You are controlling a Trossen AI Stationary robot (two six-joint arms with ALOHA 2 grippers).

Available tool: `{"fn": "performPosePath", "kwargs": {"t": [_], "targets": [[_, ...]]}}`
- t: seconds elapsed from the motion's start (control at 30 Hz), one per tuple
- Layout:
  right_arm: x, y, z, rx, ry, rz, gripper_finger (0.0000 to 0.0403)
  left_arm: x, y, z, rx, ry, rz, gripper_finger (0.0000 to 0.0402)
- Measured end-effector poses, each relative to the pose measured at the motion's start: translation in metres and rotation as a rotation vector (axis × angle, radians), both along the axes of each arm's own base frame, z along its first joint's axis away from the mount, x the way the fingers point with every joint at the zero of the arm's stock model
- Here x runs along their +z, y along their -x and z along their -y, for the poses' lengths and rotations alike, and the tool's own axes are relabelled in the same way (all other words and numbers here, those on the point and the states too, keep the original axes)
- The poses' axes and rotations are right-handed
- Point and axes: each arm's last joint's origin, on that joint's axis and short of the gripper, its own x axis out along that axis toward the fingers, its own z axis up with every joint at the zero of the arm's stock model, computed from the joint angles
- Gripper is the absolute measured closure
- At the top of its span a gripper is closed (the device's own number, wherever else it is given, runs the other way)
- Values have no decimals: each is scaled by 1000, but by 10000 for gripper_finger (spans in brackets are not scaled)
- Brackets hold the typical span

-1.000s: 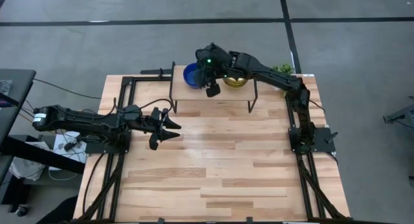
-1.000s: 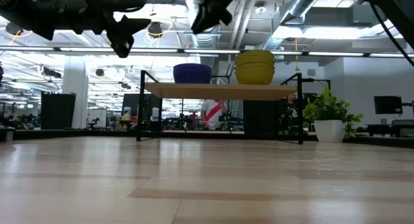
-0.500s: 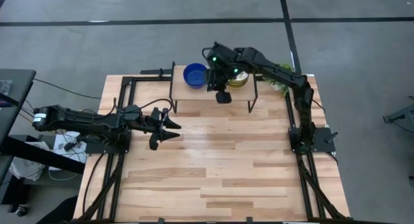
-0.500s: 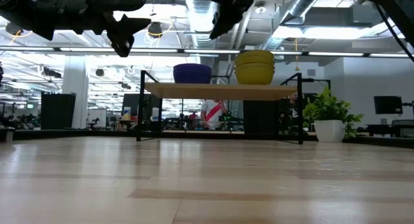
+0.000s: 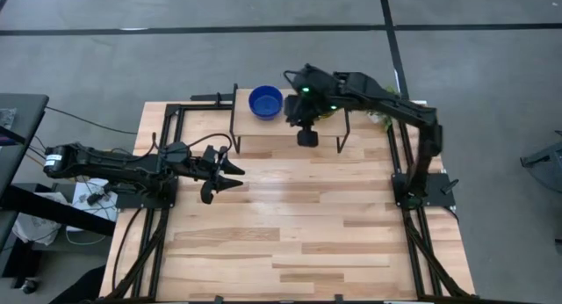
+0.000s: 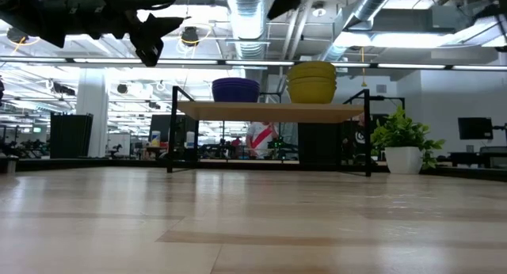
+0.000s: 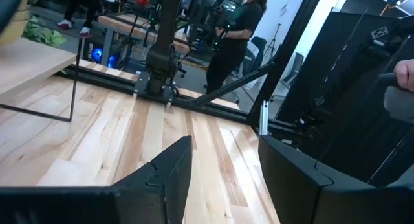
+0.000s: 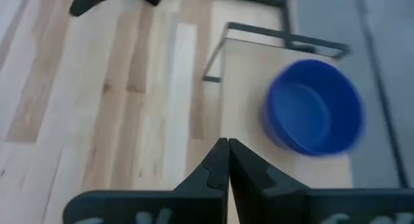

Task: Pick & Place Mini bowls
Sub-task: Return to Home Position

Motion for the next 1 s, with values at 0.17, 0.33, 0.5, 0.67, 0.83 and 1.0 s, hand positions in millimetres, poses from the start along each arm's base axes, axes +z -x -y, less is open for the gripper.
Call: {"fn": "performPosePath", "kwargs": {"t": [0.17, 0.33, 0.5, 0.67, 0.83, 1.0], "targets": [[-3, 34, -14, -133, 6, 54, 403, 0, 0, 0, 1, -2, 2, 224], [-45, 71, -35, -211, -66, 189, 403, 0, 0, 0, 0, -2, 1, 224], [-90, 114, -63, -306, -147, 272, 403, 0, 0, 0, 1, -2, 2, 224], [-105, 160, -84, -413, -176, 363, 403, 1, 1, 0, 1, -3, 4, 224], [-103, 201, -94, -421, -215, 493, 403, 6, 6, 0, 1, -4, 40, 225], [-110, 228, -98, -462, -253, 578, 403, 16, 25, 1, 0, -3, 105, 224]]}}
